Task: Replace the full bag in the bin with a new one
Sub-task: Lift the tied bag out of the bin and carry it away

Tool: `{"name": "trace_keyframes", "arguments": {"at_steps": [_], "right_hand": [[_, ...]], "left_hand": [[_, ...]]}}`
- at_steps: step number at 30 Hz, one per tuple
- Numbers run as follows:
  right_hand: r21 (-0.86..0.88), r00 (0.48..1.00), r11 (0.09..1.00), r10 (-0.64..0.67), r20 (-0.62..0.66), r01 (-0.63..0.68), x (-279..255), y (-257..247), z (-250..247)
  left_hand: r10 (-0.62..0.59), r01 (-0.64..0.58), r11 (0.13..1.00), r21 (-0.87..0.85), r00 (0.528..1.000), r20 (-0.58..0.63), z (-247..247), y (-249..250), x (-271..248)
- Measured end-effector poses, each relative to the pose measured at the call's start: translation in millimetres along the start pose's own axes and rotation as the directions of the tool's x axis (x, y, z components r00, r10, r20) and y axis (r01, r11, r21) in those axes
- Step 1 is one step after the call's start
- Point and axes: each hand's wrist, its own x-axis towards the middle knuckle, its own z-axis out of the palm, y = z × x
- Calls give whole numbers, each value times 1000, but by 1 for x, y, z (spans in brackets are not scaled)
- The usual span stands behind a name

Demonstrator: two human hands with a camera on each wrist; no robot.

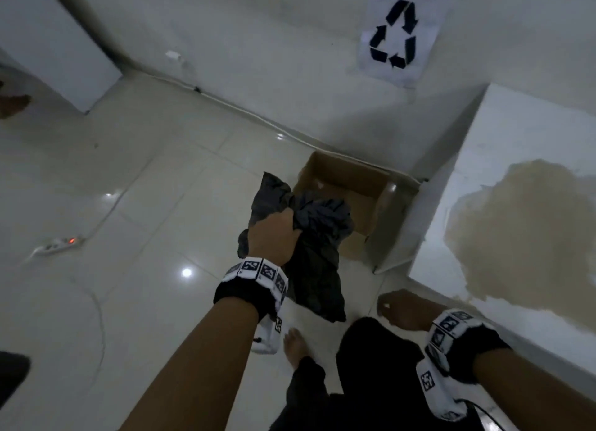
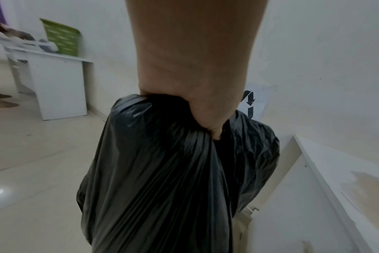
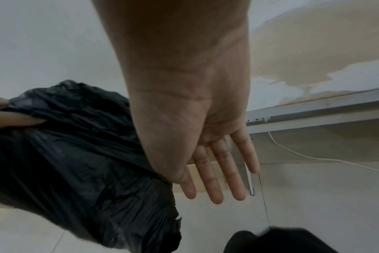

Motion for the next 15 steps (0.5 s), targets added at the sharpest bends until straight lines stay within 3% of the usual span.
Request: {"name": "trace_keyframes", "arguments": {"at_steps": [6,10,15], "right_hand": [[202,999,978,48,-23,-43,48,-17,-35],[298,991,953,91,-102,-57,86,-6,-45],[397,983,902,184,0,-169,120,14,-23]], "left_hand": [[97,-97,995,3,995,35,-14,18,105],[32,-29,998,-57,997,66,-10,43,171],[63,-33,986,-165,982,180,28,61,258]]}}
